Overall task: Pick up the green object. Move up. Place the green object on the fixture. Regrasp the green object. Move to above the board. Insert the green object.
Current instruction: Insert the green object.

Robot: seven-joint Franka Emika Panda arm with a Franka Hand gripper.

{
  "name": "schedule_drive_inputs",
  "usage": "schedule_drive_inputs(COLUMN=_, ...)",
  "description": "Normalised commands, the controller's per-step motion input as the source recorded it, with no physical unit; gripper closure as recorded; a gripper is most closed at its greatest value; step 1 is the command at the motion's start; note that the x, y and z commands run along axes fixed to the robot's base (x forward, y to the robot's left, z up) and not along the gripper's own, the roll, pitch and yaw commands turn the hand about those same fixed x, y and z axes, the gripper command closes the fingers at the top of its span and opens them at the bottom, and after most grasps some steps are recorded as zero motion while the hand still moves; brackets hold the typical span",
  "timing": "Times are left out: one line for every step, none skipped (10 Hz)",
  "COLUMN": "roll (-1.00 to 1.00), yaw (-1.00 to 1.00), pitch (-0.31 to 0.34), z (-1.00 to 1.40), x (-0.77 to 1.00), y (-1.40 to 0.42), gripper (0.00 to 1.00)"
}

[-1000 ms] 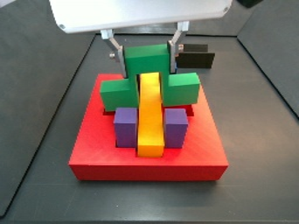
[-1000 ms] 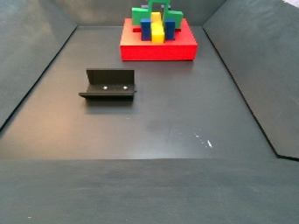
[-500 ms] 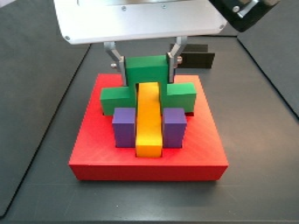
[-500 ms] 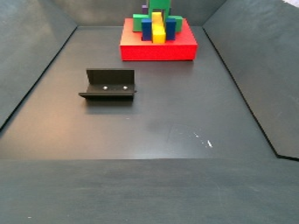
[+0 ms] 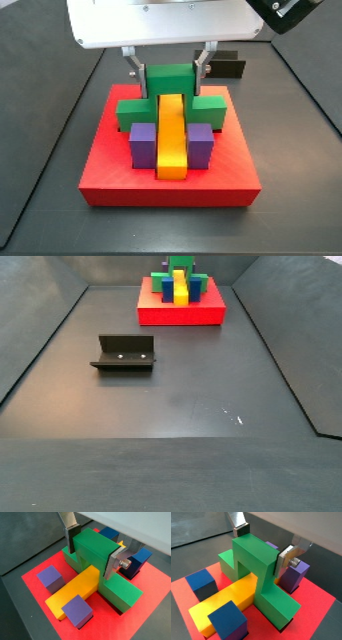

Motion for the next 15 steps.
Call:
schedule_drive_inputs(roll=-0.11, yaw=-0.07, pitch=0.124, z=0.00, x=0.00, y=-0.14, gripper=1.00)
schedule_drive_inputs(roll=-0.09, yaw=-0.07, pitch=0.100, z=0.00, x=0.00, y=-0.11, gripper=1.00)
schedule_drive_inputs(roll=-0.08, yaw=-0.05, pitch=0.080, z=0.00, x=0.00, y=-0.14, gripper=1.00)
schedule_drive_inputs(roll=-0.11, yaw=-0.05, pitch=0.076, z=0.00, x=0.00, y=-0.07, gripper=1.00)
schedule_drive_inputs(roll=-0.09, yaw=-0.12, pitch=0.084, z=0.00, x=0.07, y=0.00, gripper=1.00)
schedule_drive_inputs(roll=-0.13, yaw=-0.14, pitch=0.087, z=0.00, x=0.09, y=0.02, gripper=1.00)
schedule_drive_inputs(roll=-0.18, yaw=-0.14, pitch=0.094, z=0.00, x=0.11, y=0.11, gripper=1.00)
schedule_drive_inputs(roll=-0.33, yaw=-0.09, pitch=0.139, z=0.00, x=0.13, y=0.25, gripper=1.00)
schedule_drive_inputs(roll=-0.31, yaw=-0.12, pitch=0.141, z=0.00, x=0.15, y=0.23, gripper=1.00)
schedule_drive_inputs(roll=-0.30, yaw=-0.09, pitch=0.151, z=0.00, x=0.16, y=0.19, gripper=1.00)
schedule_drive_inputs(roll=-0.32, yaw=-0.07, pitch=0.153, z=0.00, x=0.17, y=0.20, gripper=1.00)
schedule_drive_inputs(roll=-0.35, yaw=-0.06, pitch=0.147, z=0.00, x=0.11, y=0.15, gripper=1.00)
schedule_drive_inputs(roll=-0.35, yaw=-0.05, pitch=0.107, z=0.00, x=0.00, y=0.00, gripper=1.00)
schedule_drive_inputs(roll=-0.40, yaw=-0.07, pitch=0.084, z=0.08, x=0.00, y=0.00, gripper=1.00)
schedule_drive_inputs(roll=-0.34, yaw=-0.05, pitch=0.046, z=0.10, x=-0.04, y=-0.11, gripper=1.00)
